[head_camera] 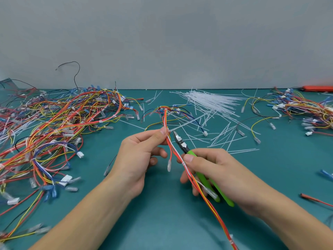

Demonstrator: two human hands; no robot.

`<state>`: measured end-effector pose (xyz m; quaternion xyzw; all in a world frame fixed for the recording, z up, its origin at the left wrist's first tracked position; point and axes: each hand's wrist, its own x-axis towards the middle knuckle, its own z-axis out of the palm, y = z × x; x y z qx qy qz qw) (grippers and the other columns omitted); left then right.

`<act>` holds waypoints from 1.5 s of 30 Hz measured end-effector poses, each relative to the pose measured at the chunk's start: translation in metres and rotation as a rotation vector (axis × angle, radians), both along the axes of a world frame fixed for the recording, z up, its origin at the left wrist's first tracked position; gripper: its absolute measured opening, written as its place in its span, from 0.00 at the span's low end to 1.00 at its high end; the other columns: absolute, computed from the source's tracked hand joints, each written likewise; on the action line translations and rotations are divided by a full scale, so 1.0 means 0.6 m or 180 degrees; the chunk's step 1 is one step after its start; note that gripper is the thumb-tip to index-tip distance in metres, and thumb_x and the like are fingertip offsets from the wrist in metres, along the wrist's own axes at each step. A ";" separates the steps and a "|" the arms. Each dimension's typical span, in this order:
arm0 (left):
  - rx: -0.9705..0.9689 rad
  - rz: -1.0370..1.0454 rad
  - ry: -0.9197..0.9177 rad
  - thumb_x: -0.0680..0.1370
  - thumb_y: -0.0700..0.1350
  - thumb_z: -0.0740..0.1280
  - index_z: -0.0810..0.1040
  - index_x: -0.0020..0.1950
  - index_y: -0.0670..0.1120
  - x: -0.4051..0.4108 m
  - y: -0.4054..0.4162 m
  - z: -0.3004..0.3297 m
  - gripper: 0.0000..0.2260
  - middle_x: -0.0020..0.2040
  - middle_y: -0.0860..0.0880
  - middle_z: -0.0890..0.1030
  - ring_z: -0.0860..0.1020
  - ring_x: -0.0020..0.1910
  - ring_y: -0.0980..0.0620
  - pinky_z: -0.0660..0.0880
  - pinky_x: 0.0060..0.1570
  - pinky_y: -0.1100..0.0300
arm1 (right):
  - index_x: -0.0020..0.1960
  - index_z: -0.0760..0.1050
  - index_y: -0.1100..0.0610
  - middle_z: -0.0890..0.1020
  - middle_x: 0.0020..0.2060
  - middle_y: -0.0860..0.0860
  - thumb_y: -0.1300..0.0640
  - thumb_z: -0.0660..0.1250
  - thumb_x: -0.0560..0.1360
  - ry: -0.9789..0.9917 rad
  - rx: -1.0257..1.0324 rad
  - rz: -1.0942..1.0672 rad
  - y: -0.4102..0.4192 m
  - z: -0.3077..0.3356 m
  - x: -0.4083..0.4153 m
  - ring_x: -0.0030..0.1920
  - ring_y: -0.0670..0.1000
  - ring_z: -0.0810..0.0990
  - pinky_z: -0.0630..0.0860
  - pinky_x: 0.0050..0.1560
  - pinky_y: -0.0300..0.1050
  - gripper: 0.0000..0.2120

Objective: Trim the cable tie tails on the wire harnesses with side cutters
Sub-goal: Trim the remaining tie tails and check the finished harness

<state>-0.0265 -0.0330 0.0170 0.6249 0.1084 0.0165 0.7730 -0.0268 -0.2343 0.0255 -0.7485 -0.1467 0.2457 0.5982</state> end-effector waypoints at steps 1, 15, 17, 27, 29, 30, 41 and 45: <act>-0.0007 -0.0001 0.0002 0.71 0.55 0.76 0.88 0.45 0.49 0.000 0.001 0.000 0.11 0.44 0.50 0.86 0.76 0.30 0.55 0.65 0.27 0.66 | 0.48 0.80 0.56 0.86 0.47 0.60 0.41 0.67 0.78 -0.0009 0.0008 0.0012 0.000 -0.001 0.000 0.37 0.55 0.80 0.72 0.42 0.56 0.17; 0.0196 -0.0199 0.0125 0.74 0.53 0.75 0.89 0.50 0.48 -0.003 -0.004 -0.004 0.11 0.43 0.51 0.87 0.77 0.30 0.55 0.66 0.26 0.68 | 0.55 0.77 0.66 0.87 0.43 0.59 0.45 0.64 0.83 0.0077 -0.0053 -0.0008 0.000 -0.007 0.008 0.32 0.54 0.80 0.74 0.32 0.44 0.21; 0.0198 -0.0203 0.0136 0.74 0.53 0.75 0.89 0.50 0.48 -0.002 -0.004 -0.004 0.10 0.43 0.51 0.87 0.77 0.30 0.56 0.66 0.26 0.68 | 0.54 0.76 0.66 0.86 0.43 0.59 0.45 0.64 0.83 0.0056 -0.0062 -0.0032 0.000 -0.008 0.008 0.31 0.54 0.79 0.73 0.30 0.43 0.21; 0.0141 -0.0194 0.0276 0.73 0.52 0.76 0.88 0.49 0.46 -0.001 -0.005 -0.008 0.11 0.42 0.51 0.85 0.76 0.30 0.55 0.65 0.26 0.66 | 0.49 0.77 0.63 0.83 0.36 0.60 0.46 0.65 0.83 0.0041 0.0073 -0.0263 0.009 -0.021 0.002 0.27 0.55 0.78 0.73 0.28 0.45 0.19; 0.0048 -0.0223 0.0301 0.73 0.52 0.76 0.88 0.49 0.44 0.000 -0.003 -0.006 0.12 0.38 0.51 0.83 0.75 0.29 0.55 0.64 0.26 0.64 | 0.52 0.78 0.60 0.83 0.35 0.57 0.48 0.65 0.83 0.0028 0.0284 -0.0576 0.011 -0.021 0.006 0.28 0.55 0.78 0.74 0.28 0.46 0.14; 0.0035 -0.0279 0.0314 0.73 0.51 0.75 0.87 0.48 0.45 0.001 -0.002 -0.004 0.11 0.36 0.51 0.81 0.74 0.28 0.55 0.63 0.27 0.64 | 0.53 0.78 0.60 0.84 0.35 0.56 0.50 0.65 0.83 0.0072 0.0406 -0.0768 0.011 -0.021 0.011 0.28 0.55 0.78 0.75 0.28 0.47 0.13; 0.1306 -0.1999 0.0180 0.77 0.48 0.75 0.86 0.40 0.49 -0.017 -0.001 0.007 0.07 0.36 0.49 0.84 0.72 0.27 0.56 0.64 0.26 0.69 | 0.58 0.76 0.57 0.87 0.50 0.61 0.62 0.77 0.73 0.0393 0.0911 -0.1087 0.006 -0.024 0.017 0.43 0.62 0.87 0.84 0.50 0.62 0.17; 0.1428 -0.1970 0.0063 0.79 0.49 0.73 0.87 0.40 0.47 -0.021 -0.003 0.008 0.10 0.37 0.47 0.86 0.69 0.25 0.56 0.65 0.26 0.69 | 0.57 0.78 0.57 0.88 0.48 0.57 0.65 0.74 0.75 0.0320 0.0952 -0.1177 0.010 -0.023 0.011 0.41 0.55 0.86 0.84 0.40 0.50 0.12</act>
